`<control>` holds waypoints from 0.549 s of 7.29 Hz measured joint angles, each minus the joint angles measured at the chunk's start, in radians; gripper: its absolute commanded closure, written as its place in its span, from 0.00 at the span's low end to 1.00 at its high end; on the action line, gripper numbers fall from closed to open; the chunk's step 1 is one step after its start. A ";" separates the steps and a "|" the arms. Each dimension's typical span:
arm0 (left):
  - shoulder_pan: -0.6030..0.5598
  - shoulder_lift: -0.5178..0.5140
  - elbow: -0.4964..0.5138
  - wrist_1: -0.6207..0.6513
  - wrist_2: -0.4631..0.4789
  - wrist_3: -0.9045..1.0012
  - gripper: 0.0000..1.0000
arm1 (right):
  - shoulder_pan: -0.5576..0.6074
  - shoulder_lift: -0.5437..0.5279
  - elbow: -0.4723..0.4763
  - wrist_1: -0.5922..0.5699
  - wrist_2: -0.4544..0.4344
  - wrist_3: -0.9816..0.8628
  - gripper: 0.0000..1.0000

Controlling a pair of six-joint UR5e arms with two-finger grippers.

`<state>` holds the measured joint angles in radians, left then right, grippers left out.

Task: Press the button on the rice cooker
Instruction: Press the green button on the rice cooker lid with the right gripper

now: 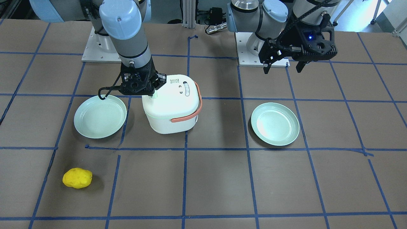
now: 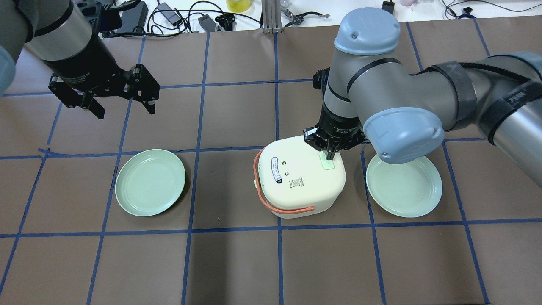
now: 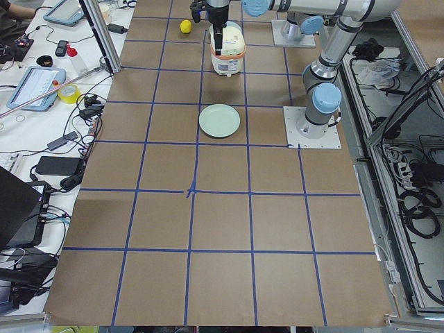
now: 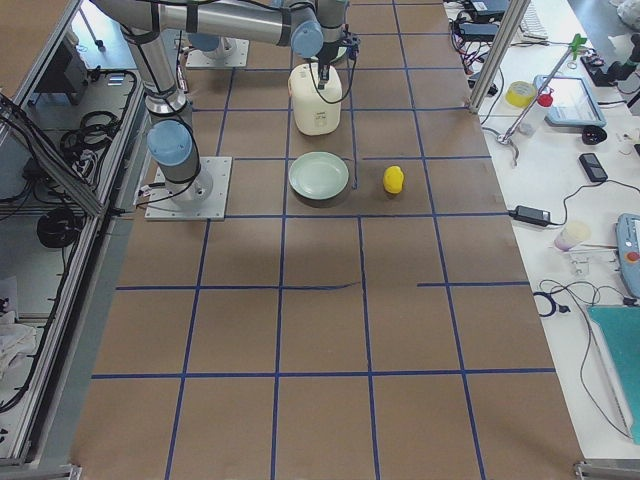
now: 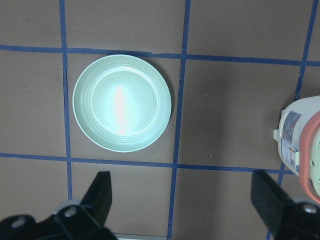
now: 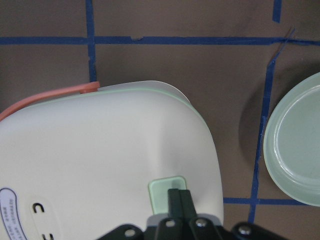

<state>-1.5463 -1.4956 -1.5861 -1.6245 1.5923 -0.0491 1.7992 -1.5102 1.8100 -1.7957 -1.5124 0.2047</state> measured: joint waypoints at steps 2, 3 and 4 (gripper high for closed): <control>0.000 0.000 0.000 0.000 0.000 0.000 0.00 | 0.000 0.001 0.007 0.000 0.000 0.001 0.84; 0.000 0.000 0.000 0.000 0.000 -0.001 0.00 | 0.000 0.001 0.008 0.001 0.002 0.001 0.83; 0.000 0.000 0.000 0.000 0.000 -0.001 0.00 | 0.000 0.001 0.008 0.001 0.003 0.001 0.72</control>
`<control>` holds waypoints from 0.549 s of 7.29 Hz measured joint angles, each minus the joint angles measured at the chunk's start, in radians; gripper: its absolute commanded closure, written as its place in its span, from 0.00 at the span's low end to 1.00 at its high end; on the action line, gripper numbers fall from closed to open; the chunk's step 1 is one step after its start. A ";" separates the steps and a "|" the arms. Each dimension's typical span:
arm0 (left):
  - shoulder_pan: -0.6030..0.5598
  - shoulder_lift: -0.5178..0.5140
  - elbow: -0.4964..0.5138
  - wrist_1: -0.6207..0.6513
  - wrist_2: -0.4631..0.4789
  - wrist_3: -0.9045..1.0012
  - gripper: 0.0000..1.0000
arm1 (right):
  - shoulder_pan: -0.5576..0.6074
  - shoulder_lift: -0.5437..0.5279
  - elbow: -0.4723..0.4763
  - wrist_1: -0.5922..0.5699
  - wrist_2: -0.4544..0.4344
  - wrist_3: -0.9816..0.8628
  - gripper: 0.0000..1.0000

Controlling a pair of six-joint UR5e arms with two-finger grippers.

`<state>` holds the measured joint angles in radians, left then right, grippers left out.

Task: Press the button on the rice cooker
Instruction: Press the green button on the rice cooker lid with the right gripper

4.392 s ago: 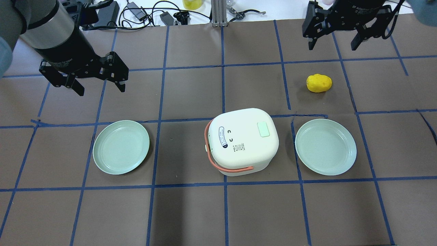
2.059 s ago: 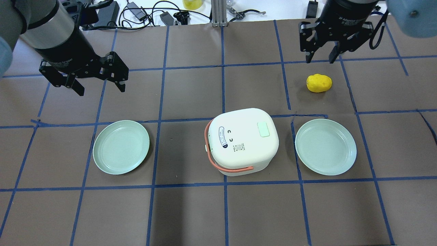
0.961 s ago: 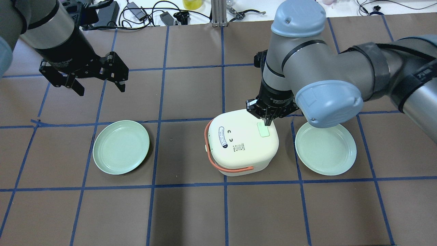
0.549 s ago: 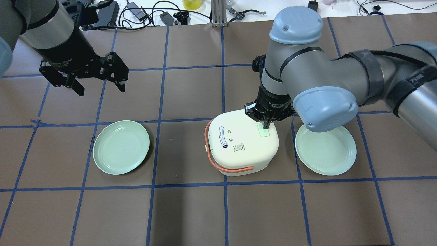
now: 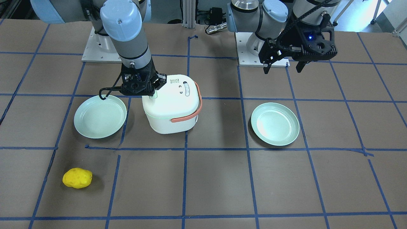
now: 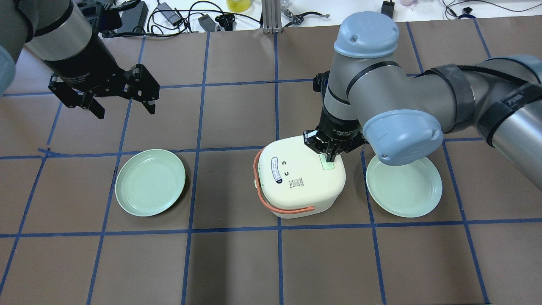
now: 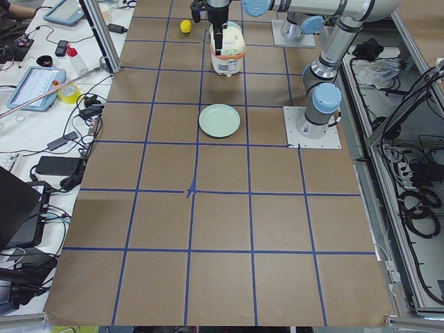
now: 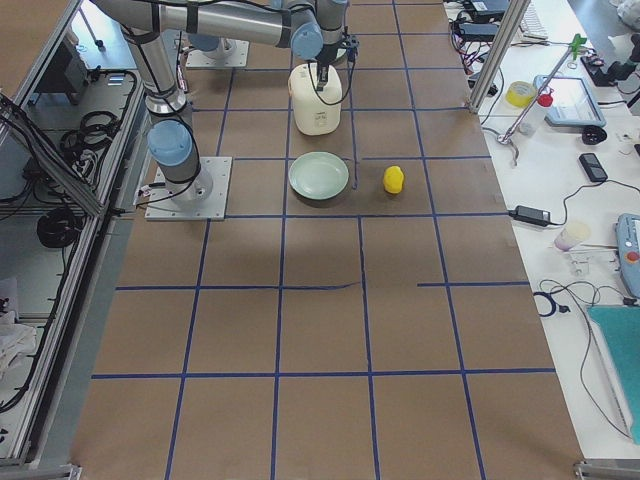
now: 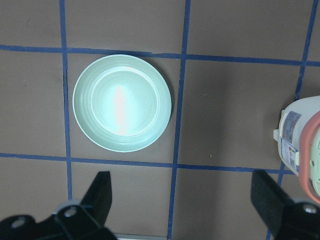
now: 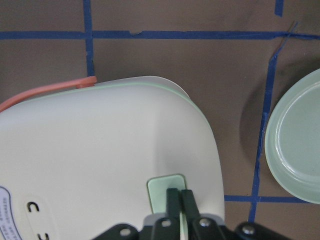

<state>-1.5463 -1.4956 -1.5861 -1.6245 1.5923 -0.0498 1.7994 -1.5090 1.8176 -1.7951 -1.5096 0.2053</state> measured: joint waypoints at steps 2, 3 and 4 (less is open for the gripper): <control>0.000 0.000 0.000 0.000 0.000 0.000 0.00 | 0.000 0.001 -0.005 -0.001 0.000 0.000 0.81; 0.000 0.000 0.000 0.000 0.000 0.001 0.00 | 0.000 0.001 -0.003 -0.001 0.000 0.001 0.87; 0.000 0.000 0.000 0.000 0.000 0.001 0.00 | 0.000 0.001 -0.001 -0.001 0.001 0.000 0.94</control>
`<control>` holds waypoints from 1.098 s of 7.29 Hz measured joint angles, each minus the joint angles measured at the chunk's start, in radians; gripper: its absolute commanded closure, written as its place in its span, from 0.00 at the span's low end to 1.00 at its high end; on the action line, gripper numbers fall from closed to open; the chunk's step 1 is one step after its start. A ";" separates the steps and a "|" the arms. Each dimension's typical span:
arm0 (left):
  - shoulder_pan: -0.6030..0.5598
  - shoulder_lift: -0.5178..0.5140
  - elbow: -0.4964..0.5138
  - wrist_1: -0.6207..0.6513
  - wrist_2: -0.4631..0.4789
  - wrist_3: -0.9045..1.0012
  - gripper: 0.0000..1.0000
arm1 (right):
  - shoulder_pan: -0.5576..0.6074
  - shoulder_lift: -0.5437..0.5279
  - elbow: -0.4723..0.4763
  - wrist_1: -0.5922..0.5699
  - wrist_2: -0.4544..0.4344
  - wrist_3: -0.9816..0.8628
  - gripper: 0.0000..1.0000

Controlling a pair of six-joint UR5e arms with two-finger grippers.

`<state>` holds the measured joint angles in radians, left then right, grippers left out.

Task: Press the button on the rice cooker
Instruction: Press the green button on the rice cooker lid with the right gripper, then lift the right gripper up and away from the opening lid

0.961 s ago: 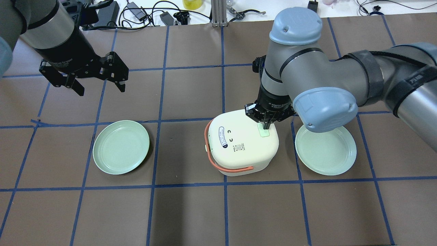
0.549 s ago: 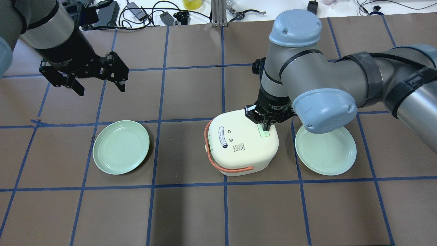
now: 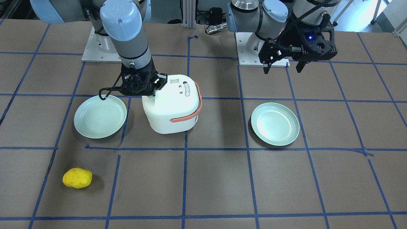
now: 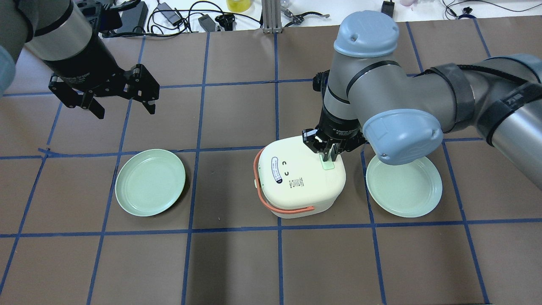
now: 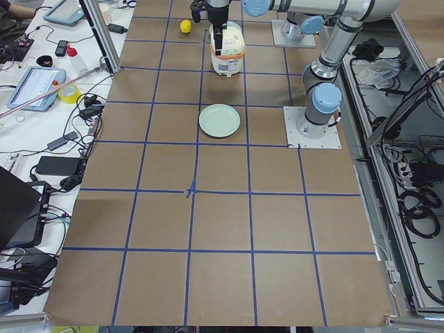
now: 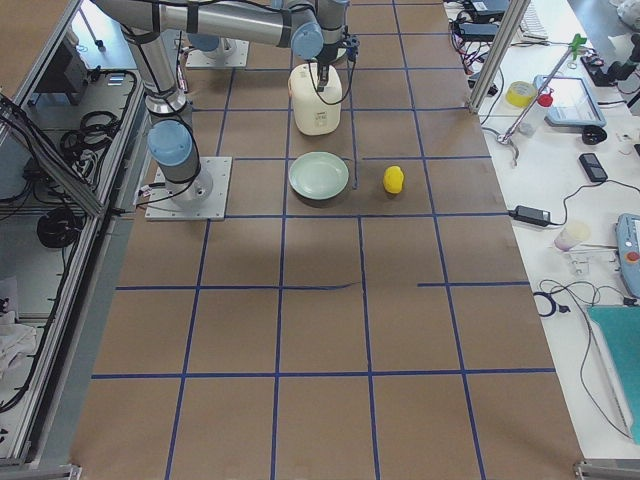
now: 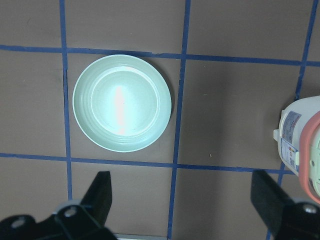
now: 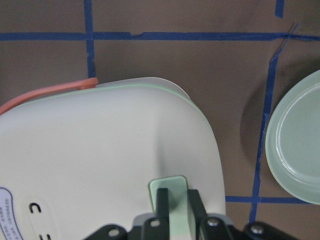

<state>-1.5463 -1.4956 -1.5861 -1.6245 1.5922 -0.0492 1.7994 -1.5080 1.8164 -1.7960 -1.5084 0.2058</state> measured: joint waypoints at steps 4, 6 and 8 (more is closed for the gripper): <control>0.000 0.000 0.000 0.000 0.000 0.000 0.00 | 0.001 0.002 0.002 0.002 0.001 -0.004 0.97; 0.000 0.000 0.000 0.000 0.000 -0.001 0.00 | 0.007 0.007 0.002 0.003 0.001 -0.003 0.60; 0.000 0.000 0.000 0.000 0.000 -0.001 0.00 | 0.010 0.003 -0.017 0.007 -0.004 0.009 0.00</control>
<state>-1.5463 -1.4956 -1.5861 -1.6245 1.5922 -0.0498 1.8096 -1.5052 1.7993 -1.7889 -1.5120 0.2153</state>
